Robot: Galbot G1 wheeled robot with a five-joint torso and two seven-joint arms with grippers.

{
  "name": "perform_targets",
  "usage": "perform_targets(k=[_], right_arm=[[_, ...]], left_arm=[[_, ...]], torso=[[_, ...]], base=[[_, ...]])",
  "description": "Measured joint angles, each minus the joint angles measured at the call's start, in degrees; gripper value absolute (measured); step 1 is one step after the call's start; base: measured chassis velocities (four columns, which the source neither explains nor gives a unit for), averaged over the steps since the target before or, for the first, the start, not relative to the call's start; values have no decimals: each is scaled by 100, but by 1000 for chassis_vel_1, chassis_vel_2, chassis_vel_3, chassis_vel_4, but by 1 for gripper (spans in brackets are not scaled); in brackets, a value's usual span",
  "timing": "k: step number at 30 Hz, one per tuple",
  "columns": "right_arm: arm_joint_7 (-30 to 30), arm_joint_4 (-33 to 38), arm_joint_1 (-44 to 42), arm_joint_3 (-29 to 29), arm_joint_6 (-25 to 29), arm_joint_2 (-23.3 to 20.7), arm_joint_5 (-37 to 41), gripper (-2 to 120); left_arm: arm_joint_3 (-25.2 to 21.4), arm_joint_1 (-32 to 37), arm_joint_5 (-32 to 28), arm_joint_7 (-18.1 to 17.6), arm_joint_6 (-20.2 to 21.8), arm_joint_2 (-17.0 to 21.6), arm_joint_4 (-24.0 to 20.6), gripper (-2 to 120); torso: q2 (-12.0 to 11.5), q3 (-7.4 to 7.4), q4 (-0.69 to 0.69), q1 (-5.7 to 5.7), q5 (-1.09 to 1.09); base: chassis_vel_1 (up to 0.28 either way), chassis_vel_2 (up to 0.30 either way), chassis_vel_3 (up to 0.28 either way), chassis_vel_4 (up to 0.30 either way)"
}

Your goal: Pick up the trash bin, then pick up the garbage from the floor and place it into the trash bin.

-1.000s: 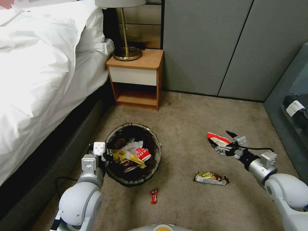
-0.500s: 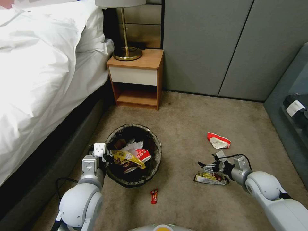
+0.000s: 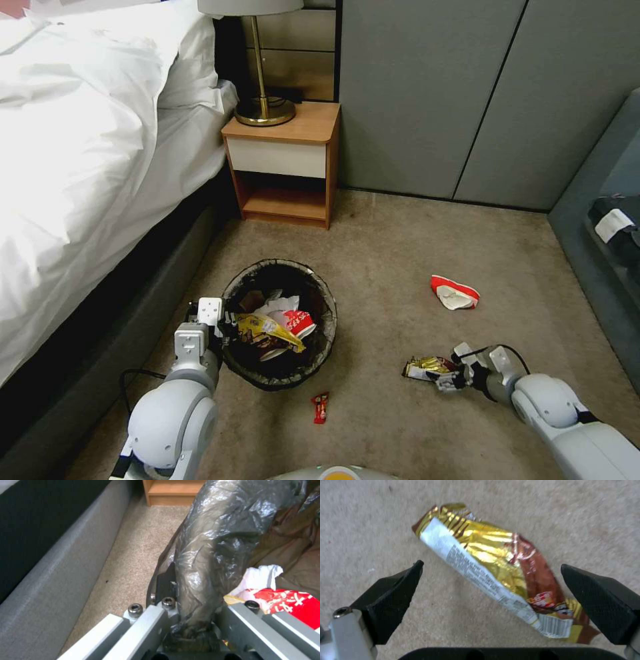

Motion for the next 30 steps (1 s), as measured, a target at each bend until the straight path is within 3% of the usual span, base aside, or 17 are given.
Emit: perform_targets(k=[12,18,25,30], right_arm=[[-204,-959,748,-293,217,160,-375,100],[-313,-1094,867,-296,222,179,-428,99],[-787,-1369,856,-191,457,260,-817,67],[-832,-1478,879,-195,511,336,-874,54]], left_arm=[[-1,-2,24,12,-11,-11,25,0],[2,-12,26,17,-12,-8,31,0],[7,-65,14,18,-10,-1,82,0],[25,-72,14,18,-5,-3,84,0]], torso=[[0,0,1,0,0],[0,0,1,0,1],[0,0,0,0,1],[0,0,0,0,-1]], base=[[0,0,0,0],[0,0,0,0],[0,0,0,0],[0,0,0,0]])
